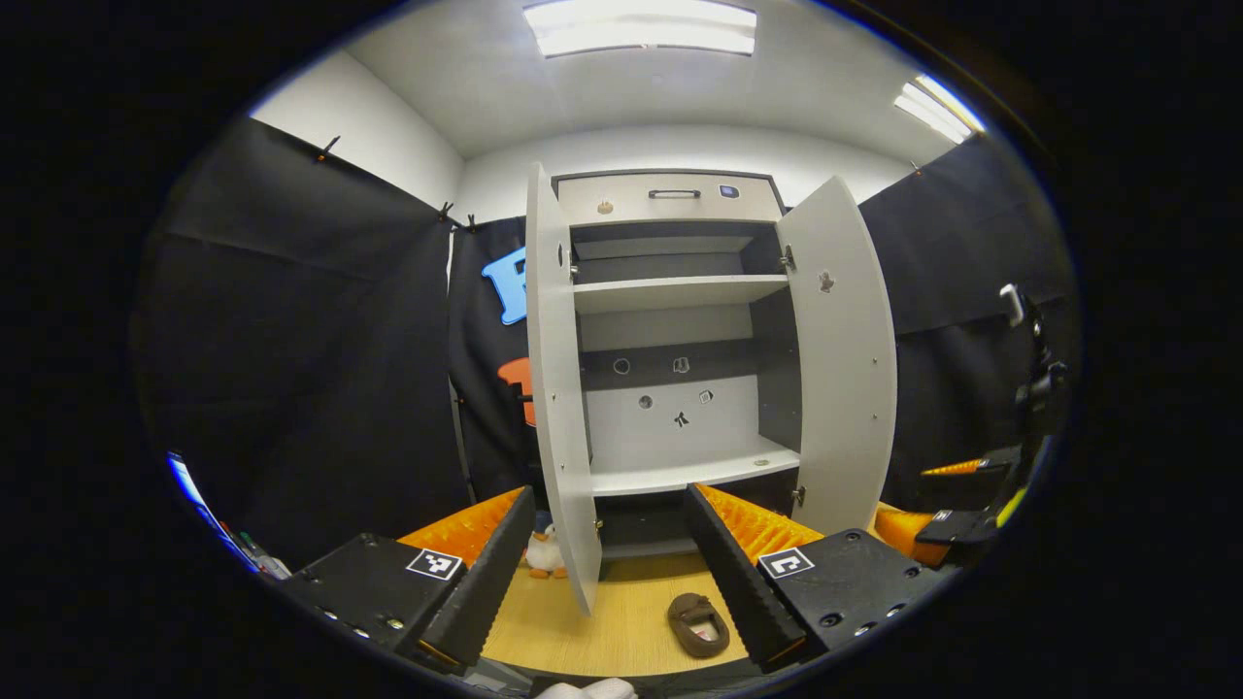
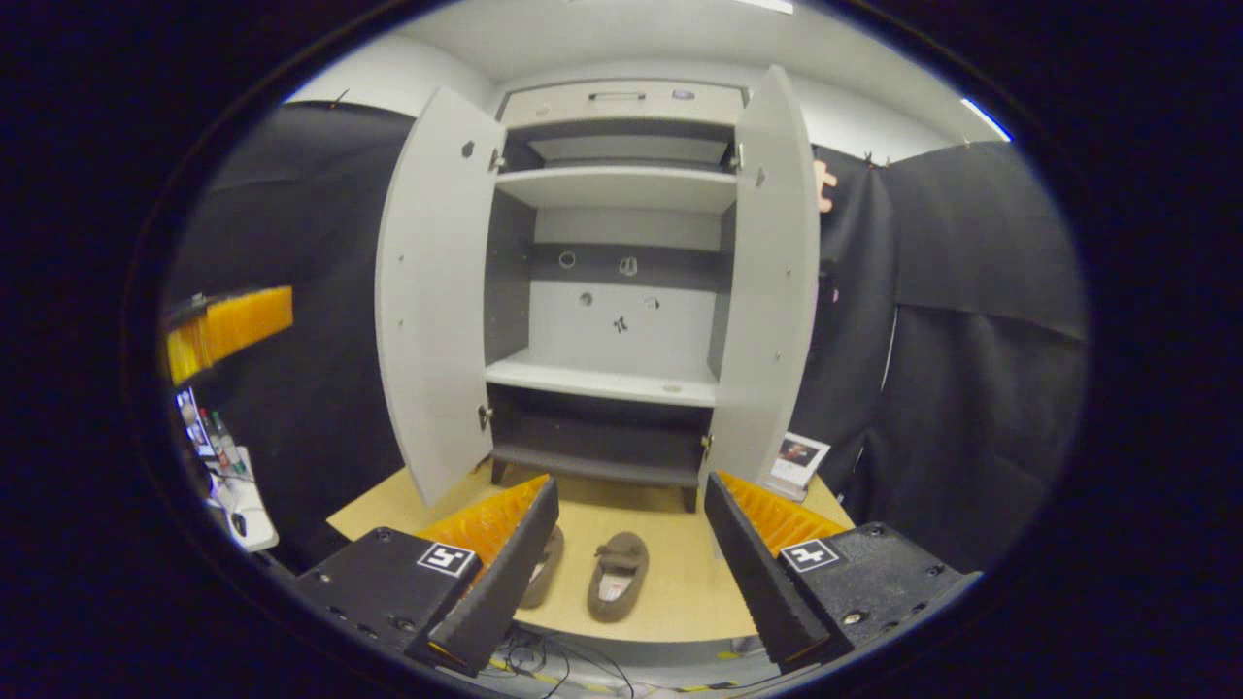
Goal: Grab one shoe with the right hand and put it into the shoe cabinet, grab the other shoe with the left hand and put it into the shoe cabinet; then close the right door with the right hand and the left door with the left hand.
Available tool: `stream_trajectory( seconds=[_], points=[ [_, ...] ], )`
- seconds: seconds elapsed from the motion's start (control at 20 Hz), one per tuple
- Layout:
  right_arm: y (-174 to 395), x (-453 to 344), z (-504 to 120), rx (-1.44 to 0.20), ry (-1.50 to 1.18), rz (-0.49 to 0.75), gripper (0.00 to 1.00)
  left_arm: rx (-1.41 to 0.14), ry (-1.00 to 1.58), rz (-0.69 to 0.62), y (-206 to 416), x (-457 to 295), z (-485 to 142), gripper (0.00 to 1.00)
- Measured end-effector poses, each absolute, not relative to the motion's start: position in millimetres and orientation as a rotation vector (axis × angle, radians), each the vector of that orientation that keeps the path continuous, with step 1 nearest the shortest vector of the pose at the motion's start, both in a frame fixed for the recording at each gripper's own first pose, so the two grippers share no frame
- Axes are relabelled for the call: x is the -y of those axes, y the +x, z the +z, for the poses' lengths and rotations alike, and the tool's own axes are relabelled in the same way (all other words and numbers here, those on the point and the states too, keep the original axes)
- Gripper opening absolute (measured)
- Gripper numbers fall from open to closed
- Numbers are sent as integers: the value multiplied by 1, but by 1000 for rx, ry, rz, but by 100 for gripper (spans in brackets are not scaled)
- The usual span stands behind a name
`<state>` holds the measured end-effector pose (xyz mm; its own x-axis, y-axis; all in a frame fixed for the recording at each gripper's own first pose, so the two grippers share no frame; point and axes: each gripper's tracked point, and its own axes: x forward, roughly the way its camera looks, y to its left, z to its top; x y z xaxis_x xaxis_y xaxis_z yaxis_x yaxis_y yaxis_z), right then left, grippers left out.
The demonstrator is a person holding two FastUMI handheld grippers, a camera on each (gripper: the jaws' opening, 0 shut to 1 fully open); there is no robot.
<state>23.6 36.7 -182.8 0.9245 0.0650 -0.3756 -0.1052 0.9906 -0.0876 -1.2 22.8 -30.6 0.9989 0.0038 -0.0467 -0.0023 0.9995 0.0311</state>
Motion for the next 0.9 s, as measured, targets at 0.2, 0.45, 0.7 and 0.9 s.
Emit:
stream_trajectory(
  seconds=[0.2, 0.45, 0.7, 0.9],
  points=[
    [36, -49, -298, -625, -40, 120, 99, -86, 25, 37, 2, -29, -44, 95],
    [76, -52, -413, -830, 114, 97, 89, -96, 8, 72, 4, -33, -43, 95],
    [126, -52, -470, -879, 101, 67, 86, -131, 25, 137, 12, -47, -50, 95],
    [161, -51, -496, -913, 83, 51, 84, -152, 40, 173, 27, -51, -53, 95]
  ],
)
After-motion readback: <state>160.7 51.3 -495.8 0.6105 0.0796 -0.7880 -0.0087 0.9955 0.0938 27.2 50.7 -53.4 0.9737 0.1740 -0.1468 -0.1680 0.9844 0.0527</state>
